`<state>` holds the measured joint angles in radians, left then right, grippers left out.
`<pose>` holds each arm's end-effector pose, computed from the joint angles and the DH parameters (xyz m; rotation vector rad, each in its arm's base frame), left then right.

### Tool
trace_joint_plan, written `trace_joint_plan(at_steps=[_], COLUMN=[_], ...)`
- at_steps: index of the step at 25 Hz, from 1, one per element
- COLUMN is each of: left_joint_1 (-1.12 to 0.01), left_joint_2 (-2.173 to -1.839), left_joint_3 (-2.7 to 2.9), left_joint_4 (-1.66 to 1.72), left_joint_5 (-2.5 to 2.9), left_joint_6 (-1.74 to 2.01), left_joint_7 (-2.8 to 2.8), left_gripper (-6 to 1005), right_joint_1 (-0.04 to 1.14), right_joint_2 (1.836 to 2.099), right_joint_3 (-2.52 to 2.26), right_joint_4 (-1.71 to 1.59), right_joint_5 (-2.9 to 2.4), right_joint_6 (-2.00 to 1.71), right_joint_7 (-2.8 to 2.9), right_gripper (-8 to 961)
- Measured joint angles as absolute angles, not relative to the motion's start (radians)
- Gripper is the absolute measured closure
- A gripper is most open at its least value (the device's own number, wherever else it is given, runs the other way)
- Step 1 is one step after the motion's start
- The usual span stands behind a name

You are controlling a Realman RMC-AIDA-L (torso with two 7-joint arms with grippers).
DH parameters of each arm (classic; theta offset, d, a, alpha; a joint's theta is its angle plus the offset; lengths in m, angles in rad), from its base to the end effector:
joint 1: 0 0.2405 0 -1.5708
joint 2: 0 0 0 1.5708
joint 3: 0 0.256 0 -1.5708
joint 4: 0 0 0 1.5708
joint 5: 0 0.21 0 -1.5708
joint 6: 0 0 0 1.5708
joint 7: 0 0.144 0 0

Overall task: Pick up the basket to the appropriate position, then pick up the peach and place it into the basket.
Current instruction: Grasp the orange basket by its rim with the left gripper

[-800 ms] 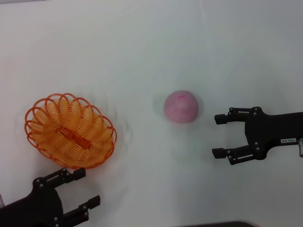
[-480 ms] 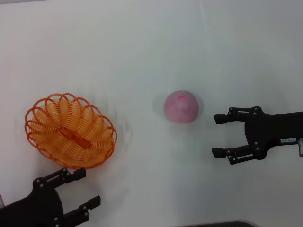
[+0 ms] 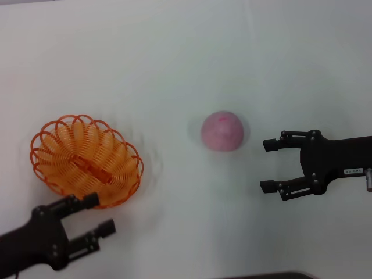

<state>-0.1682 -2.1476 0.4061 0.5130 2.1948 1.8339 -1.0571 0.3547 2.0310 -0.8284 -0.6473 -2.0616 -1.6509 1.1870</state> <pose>-0.3334 0.1673 -0.0295 -2.6132 -0.8661 -0.9502 0.3155 0.2598 -0.0054 -2.9166 0.5237 0.5076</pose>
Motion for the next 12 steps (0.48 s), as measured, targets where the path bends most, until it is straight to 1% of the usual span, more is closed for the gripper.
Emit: trace_joint_plan(at_steps=[5, 12], left_joint_1=[-0.208, -0.261], left_joint_2=[-2.122, -2.099], left_joint_3=[0.363, 0.217], left_joint_4=[0.522, 0.526], left_joint_5=[2.194, 2.193], left_joint_6=[1.864, 1.811], left_joint_7=[-1.253, -1.426], left_gripper=[310, 310], right_joint_1=[0.356, 0.357], right_joint_2=[2.031, 2.031], right_joint_3=[-0.828, -0.827], right_joint_4=[-0.647, -0.647], right_joint_5=[-2.062, -2.062], right_joint_6=[-1.649, -1.648], right_joint_7=[1.188, 1.189], right_gripper=[8, 8])
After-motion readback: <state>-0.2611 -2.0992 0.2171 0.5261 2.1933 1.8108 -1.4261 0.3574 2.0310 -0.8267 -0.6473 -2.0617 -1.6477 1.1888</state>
